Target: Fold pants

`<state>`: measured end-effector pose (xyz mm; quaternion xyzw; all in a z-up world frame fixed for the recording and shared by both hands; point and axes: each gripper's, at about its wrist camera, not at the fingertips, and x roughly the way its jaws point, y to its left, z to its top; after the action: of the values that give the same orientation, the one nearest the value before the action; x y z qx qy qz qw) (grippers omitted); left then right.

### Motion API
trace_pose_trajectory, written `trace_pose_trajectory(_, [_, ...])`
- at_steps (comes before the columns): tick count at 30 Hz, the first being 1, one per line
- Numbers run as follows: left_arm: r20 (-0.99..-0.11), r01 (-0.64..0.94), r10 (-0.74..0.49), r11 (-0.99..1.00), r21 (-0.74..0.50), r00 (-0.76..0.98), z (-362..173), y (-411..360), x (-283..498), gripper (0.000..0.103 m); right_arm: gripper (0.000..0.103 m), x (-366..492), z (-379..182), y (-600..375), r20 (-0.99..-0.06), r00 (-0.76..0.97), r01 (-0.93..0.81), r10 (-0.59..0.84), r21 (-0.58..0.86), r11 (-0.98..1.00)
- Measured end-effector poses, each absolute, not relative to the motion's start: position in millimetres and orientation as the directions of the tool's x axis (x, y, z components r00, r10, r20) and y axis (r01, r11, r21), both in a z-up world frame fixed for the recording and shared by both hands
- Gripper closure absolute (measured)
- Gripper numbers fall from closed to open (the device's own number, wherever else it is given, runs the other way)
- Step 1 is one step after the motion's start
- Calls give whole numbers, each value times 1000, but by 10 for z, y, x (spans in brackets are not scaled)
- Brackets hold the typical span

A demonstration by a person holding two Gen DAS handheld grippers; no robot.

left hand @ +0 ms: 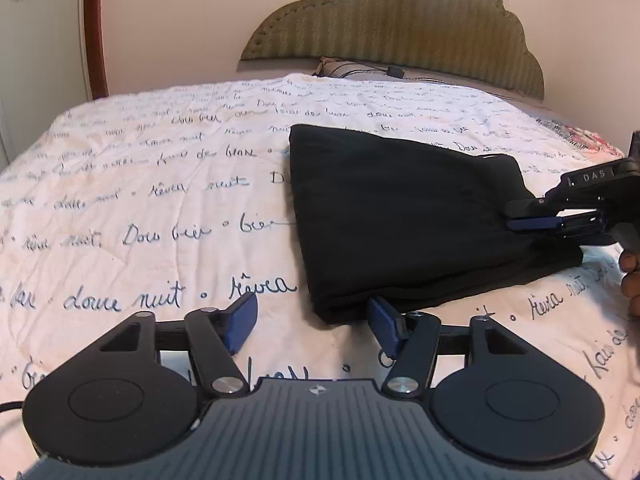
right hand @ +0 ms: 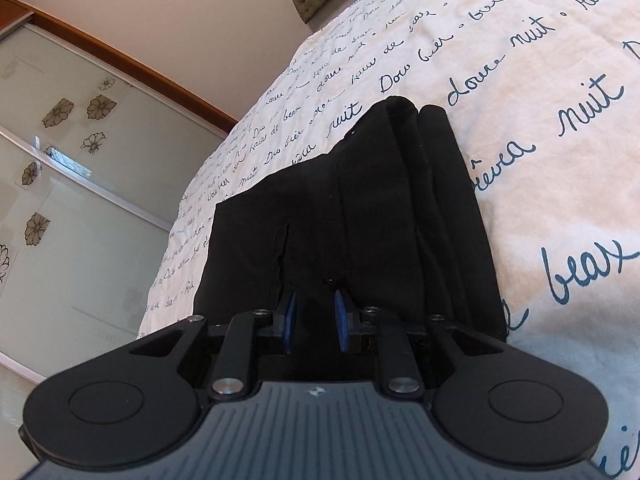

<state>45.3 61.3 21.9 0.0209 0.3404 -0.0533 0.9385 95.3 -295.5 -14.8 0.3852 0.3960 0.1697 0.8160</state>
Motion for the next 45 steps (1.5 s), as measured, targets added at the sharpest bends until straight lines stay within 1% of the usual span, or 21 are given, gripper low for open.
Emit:
trace_pose_trajectory(7, [-652,125,-55,990,62,756,99,514,564,34,84,946,-159,-2964,-511,631,28,584,767,641])
trace_pose_trajectory(8, [-647,124,-53,990,65,761,96,519,566,41,84,947,-159,-2963,-511,630,28,584,767,641])
trace_pose_trajectory(10, [-636,130,-89,991,17,767,118,588,562,69,84,948,-165,-2968,-508,630,26,587,770,638])
trace_pose_trajectory(13, [-640,139,-124,990,-27,758,107,658,560,82,84,953,-176,-2978,-504,629,26,592,775,632])
trace_pose_trajectory(20, [-628,111,-111,993,-39,771,20,695,525,80,84,954,-161,-2972,-505,628,16,592,769,639])
trace_pose_trajectory(21, [-621,113,-104,993,-25,777,25,669,508,76,84,945,-136,-2989,-506,628,24,592,773,634])
trace_pose_trajectory(23, [-605,121,-95,993,3,791,23,620,445,59,82,860,-65,-3104,-495,642,73,585,799,597])
trace_pose_trajectory(25, [-594,90,-55,996,30,803,26,606,404,22,65,684,14,-3270,-466,692,88,552,813,576])
trace_pose_trajectory(26, [-590,85,-52,996,28,805,23,619,395,15,35,581,51,-3344,-473,716,100,514,798,595])
trace_pose_trajectory(27, [-591,85,-56,996,22,805,16,624,395,13,8,488,77,-3393,-496,731,120,469,770,627])
trace_pose_trajectory(28, [-594,87,-57,996,22,802,14,622,402,14,3,416,87,-3417,-534,733,149,421,730,667])
trace_pose_trajectory(29, [-595,88,-56,996,25,802,14,614,408,15,4,374,76,-3424,-562,723,160,402,702,693])
trace_pose_trajectory(32, [-589,95,-57,995,34,806,28,584,406,17,4,320,-12,-3419,-555,698,147,452,729,668])
trace_pose_trajectory(34, [-583,114,-77,993,26,809,45,568,408,29,4,353,-30,-3385,-536,690,130,487,754,644])
trace_pose_trajectory(35, [-583,122,-88,992,19,808,47,562,421,32,5,385,-41,-3366,-526,687,125,501,765,632])
trace_pose_trajectory(36, [-584,127,-96,992,12,806,42,553,437,41,18,416,-48,-3335,-526,685,117,505,763,636])
trace_pose_trajectory(37, [-586,130,-99,991,10,804,32,544,450,48,39,454,-50,-3284,-551,671,111,496,737,667])
trace_pose_trajectory(38, [-589,137,-103,991,12,802,14,531,459,50,70,492,-51,-3228,-615,650,131,447,670,731])
trace_pose_trajectory(40, [-587,147,-109,989,16,802,-8,521,448,56,72,476,-55,-3212,-610,648,93,455,657,748])
trace_pose_trajectory(41, [-588,156,-120,988,10,800,-13,525,446,58,76,458,-50,-3241,-612,647,90,455,654,751])
trace_pose_trajectory(45, [-595,155,-124,988,1,794,-27,541,464,61,87,428,-3,-3275,-647,635,76,422,595,800])
